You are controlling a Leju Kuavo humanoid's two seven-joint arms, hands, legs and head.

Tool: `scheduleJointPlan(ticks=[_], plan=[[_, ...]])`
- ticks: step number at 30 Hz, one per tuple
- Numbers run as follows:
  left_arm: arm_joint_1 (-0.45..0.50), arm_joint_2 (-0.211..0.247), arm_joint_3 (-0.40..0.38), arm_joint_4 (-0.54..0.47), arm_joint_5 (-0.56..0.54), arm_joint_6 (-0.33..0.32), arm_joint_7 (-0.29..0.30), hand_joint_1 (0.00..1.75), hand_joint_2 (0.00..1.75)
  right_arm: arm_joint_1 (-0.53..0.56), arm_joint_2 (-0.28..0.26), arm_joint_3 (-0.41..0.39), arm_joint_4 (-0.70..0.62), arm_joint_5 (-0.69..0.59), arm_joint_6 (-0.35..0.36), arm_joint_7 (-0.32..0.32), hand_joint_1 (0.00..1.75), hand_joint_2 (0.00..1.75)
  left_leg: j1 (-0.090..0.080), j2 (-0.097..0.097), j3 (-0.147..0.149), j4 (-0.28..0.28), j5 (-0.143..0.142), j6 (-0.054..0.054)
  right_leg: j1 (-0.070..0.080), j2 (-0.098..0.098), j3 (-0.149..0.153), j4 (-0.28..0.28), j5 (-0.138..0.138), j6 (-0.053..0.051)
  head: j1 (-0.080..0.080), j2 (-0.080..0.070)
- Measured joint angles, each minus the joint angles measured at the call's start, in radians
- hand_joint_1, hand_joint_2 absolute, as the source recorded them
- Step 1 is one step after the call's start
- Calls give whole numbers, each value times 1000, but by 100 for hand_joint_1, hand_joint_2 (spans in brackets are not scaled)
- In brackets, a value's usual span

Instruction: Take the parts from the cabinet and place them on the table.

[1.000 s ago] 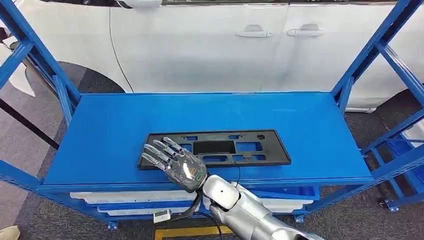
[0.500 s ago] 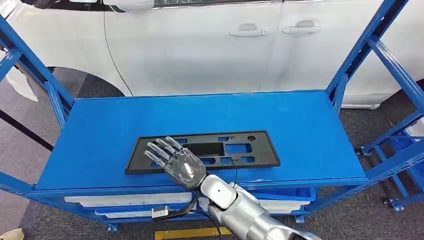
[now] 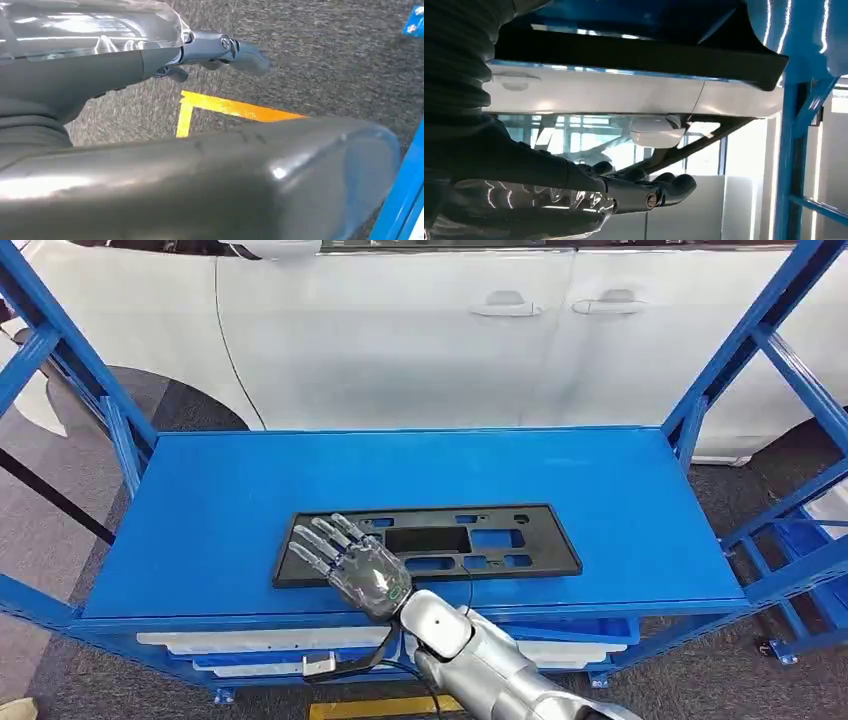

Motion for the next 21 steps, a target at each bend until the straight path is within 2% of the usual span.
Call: scheduleJointPlan(ticks=[1, 3, 4, 5, 6, 7, 8, 9, 10, 11, 12, 13, 14, 15, 16, 18, 19, 20, 21], plan=[[0, 0, 0, 0, 0, 0, 0, 0, 0, 0, 0, 0, 0, 0, 0, 0, 0, 175, 0, -1, 2, 0, -1, -1, 0, 0, 26, -58, 40, -3, 0, 0], [0, -1, 0, 0, 0, 0, 0, 0, 0, -3, 0, 0, 1, 0, 0, 0, 0, 175, -1, -3, 9, 0, -4, -5, 2, 0, 119, -249, 133, -17, 0, 0], [-1, -3, 0, 0, 0, 0, 0, 0, 0, -5, 0, 0, 1, 0, 0, 0, 0, 175, -2, -3, 8, 0, -6, -8, 7, 0, 143, -299, 131, -26, 0, 0], [-2, -3, 0, 0, 0, 0, 0, 0, 0, -6, 1, 0, 1, 0, 0, 0, 3, 175, -7, -3, 5, 5, -7, -14, 10, -1, 143, -310, 131, -25, 0, 0], [-1, -3, 0, 0, 0, 0, 0, 0, 0, -5, 1, 0, 1, 0, 0, 0, 133, 175, -4, -2, 4, 2, -7, -21, 13, 1, 141, -308, 131, -26, 0, 0], [-1, -3, 0, 0, -1, -1, -1, 0, 0, -5, 0, -1, 2, 13, 11, 13, 133, 175, -3, -2, 6, -1, -6, -27, 14, 3, 139, -307, 130, -29, 0, 0], [-1, -2, 0, 0, -7, -8, -5, 0, 0, -16, -16, -10, 14, 55, 58, 65, 133, 175, -6, -1, 10, -3, -5, -34, 11, 4, 139, -314, 134, -36, 0, 0], [-1, 3, -3, 0, -12, -13, -10, 0, 0, -31, -49, -28, 48, 80, 107, 142, 133, 175, -4, 1, 5, 3, -11, -36, 1, 1, 148, -325, 141, -40, 0, 0], [-5, 3, -6, 0, -15, -22, -14, 0, 0, -45, -89, -63, 100, 73, 106, 252, 133, 175, -5, 1, -4, 28, -32, -38, -1, -4, 154, -330, 142, -43, 0, 0], [-8, 3, -9, 1, -18, -27, -14, 0, 0, -63, -126, -98, 137, 61, 79, 318, 159, 175, -5, 1, -28, 79, -63, -40, -1, -18, 156, -331, 142, -43, 0, 0], [-6, 5, -10, 1, -18, -27, -14, 0, 0, -91, -179, -150, 180, 48, 45, 375, 171, 175, -2, 1, -72, 171, -108, -44, 0, -30, 156, -331, 141, -44, 0, 0], [2, 10, -13, 1, -19, -27, -14, 0, 0, -116, -214, -186, 214, 42, 35, 383, 173, 175, 1, 2, -108, 250, -140, -48, 1, -35, 155, -331, 140, -45, 0, 0], [15, 10, -15, 1, -19, -28, -14, 0, 0, -141, -257, -210, 255, 48, 30, 380, 173, 175, 5, 2, -132, 309, -154, -52, 1, -35, 154, -330, 140, -45, 0, 0], [24, 13, -16, 1, -19, -28, -15, 0, 0, -151, -271, -219, 282, 56, 30, 387, 173, 175, 9, 3, -129, 312, -142, -53, 1, -30, 154, -330, 141, -44, 0, 0], [26, 14, -16, 1, -19, -27, -15, 0, 0, -154, -275, -229, 299, 65, 31, 392, 175, 175, 12, 3, -103, 265, -108, -54, -1, -20, 155, -328, 141, -43, 0, 0], [17, 18, -18, 1, -19, -27, -16, 0, 0, -158, -279, -247, 321, 79, 34, 406, 175, 175, 14, 3, -8, 80, -15, -51, -5, -5, 157, -318, 137, -34, 0, 0], [13, 19, -19, 1, -19, -28, -16, 0, 0, -165, -279, -255, 328, 82, 35, 407, 175, 175, 13, 3, 21, 25, -21, -45, -6, -3, 156, -314, 134, -28, 0, 0], [7, 19, -19, 1, -21, -27, -17, 0, 0, -169, -282, -258, 337, 84, 35, 410, 175, 175, 6, 2, 25, 6, -26, -42, 2, 0, 152, -306, 132, -20, 0, 0], [1, 18, -19, 1, -21, -27, -18, 0, 0, -172, -291, -265, 344, 85, 35, 414, 169, 175, 6, -2, 23, 12, -24, -32, 1, 1, 151, -309, 135, -11, 0, 0]])
